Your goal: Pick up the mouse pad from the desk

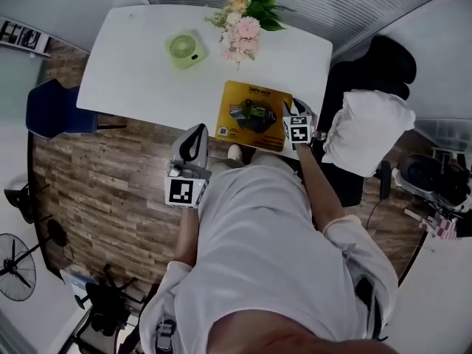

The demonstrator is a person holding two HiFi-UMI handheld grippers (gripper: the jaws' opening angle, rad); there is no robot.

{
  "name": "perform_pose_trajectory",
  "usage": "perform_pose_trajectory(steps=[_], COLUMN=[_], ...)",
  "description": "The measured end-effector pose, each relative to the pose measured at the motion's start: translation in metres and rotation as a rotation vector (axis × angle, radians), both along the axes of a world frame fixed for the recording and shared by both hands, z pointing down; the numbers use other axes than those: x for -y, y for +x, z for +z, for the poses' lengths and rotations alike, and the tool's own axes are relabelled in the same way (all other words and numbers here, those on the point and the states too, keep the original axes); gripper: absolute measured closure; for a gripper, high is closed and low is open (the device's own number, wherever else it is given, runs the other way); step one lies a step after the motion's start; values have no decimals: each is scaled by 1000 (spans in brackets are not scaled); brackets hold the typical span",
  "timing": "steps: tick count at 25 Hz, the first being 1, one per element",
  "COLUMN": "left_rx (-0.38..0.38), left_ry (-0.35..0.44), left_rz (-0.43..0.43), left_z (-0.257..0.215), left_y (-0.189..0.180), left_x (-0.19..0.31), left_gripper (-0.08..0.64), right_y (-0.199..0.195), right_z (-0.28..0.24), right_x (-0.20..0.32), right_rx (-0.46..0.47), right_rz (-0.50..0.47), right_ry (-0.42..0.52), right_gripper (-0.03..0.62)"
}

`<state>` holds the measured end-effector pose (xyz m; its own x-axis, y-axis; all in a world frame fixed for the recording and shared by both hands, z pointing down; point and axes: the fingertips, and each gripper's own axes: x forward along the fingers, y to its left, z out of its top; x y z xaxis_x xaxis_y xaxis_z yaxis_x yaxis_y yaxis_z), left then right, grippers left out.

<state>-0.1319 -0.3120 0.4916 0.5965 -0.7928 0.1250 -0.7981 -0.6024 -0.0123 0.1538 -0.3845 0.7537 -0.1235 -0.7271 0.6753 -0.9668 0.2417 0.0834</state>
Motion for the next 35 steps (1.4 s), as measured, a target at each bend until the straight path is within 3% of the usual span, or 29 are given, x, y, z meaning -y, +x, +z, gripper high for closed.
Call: perform_pose_trajectory(steps=[5,12,17,22,28,35], left_rx=[25,66,66,75,71,62], left_ry=[-27,-60,-72,-63,-52,-30], left_rz=[-87,-156,-174,-171,-184,-199], left_z=[-3,4,7,6,4,-1], left_y=[-7,-10,-2,7,6,3], left_x=[-10,-16,-14,-16,-15,-18], left_gripper=[574,574,574,574,574,574], right_y=[16,18,14,-3,-4,-15], right_z=[58,81,79,81,79,32], right_x=[18,29,27,20,22,14], right_rx=[20,74,117,119,145,243], right_rz=[-22,-126,-141,-189,-208,-226], right_ry=[-128,-203,-199,-219,-222,-112], right_gripper=[413,385,417,561,563,565])
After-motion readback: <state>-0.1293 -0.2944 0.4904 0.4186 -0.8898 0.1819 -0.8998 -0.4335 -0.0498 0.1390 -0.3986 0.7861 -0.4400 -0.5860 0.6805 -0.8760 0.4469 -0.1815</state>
